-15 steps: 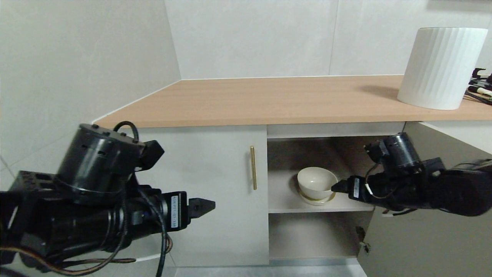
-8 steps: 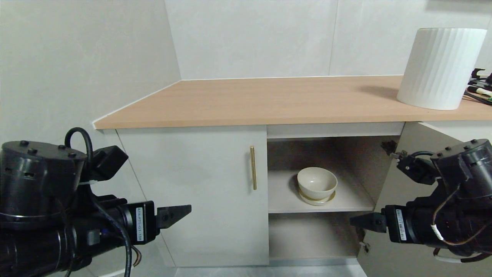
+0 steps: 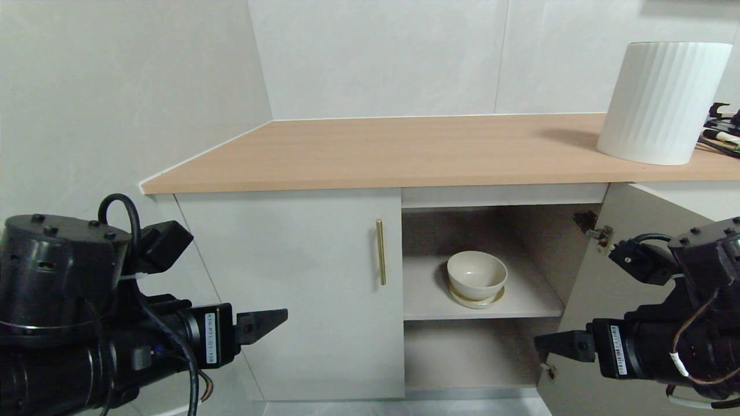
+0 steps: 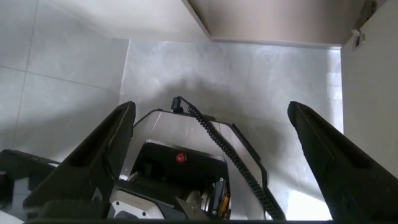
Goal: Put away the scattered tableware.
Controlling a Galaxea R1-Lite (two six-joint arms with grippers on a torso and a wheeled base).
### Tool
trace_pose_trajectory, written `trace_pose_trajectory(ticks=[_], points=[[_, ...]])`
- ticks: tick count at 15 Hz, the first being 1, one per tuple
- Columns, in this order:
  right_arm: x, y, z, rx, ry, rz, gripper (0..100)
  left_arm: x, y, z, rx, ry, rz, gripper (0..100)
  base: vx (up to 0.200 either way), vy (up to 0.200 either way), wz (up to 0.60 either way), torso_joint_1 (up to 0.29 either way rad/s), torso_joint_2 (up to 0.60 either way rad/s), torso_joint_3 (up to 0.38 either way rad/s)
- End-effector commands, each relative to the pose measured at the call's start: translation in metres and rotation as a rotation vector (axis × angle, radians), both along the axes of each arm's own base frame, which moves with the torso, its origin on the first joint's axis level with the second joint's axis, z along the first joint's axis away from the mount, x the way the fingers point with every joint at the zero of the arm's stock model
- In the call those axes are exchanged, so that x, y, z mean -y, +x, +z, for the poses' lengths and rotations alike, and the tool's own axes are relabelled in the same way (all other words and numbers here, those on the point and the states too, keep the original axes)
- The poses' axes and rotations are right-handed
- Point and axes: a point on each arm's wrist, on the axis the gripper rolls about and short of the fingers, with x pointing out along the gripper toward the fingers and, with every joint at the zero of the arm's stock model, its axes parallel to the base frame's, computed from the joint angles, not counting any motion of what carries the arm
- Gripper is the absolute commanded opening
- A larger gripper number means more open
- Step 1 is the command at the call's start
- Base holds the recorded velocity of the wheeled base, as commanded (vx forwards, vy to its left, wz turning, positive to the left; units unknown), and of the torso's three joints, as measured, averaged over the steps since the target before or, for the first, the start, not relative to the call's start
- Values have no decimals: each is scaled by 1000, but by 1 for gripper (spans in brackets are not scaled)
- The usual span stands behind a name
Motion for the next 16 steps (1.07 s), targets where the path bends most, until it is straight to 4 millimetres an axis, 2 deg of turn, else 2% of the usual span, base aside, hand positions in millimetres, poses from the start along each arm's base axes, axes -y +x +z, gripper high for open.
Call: trace_pose_trajectory(ticks=[1, 16], points=[[0, -1, 1, 4, 2, 2, 100, 0, 0, 0, 0, 0, 2, 100, -200, 0, 0, 7, 2, 7], [1, -2, 0, 3, -12, 8, 100, 1, 1, -2, -11, 6, -3, 100, -200, 0, 0, 2, 3, 3]])
